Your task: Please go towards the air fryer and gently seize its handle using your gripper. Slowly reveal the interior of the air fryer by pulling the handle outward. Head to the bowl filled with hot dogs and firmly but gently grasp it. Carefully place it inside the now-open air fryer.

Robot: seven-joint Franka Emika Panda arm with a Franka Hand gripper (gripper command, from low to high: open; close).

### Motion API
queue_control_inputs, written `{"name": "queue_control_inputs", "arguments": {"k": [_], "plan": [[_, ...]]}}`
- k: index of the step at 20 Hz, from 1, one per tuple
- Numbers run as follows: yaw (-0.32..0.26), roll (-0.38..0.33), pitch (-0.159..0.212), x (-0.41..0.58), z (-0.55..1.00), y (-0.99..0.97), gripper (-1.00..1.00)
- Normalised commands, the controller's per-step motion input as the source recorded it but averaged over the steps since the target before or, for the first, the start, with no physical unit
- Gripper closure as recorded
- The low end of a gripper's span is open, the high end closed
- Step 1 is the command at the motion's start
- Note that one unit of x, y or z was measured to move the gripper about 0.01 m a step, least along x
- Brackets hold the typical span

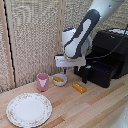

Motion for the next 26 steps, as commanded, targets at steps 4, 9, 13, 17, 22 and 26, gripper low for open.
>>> {"name": "queue_control_inputs", "arguments": {"k": [4,9,13,17,22,26], "plan": [[0.008,0.000,0.111,0.321,-0.23,0.09,-1.00],[0.000,0.000,0.088,0.241,-0.25,0.05,1.00],[0.004,0.000,0.070,0.177,-0.23,0.00,1.00],[0.002,0.001,0.022,0.203,-0.21,0.00,1.00],[-0.007,0.004,-0.001,0.098,-0.10,0.00,1.00],[-0.035,0.001,-0.002,-0.024,0.03,0.05,1.00]]}}
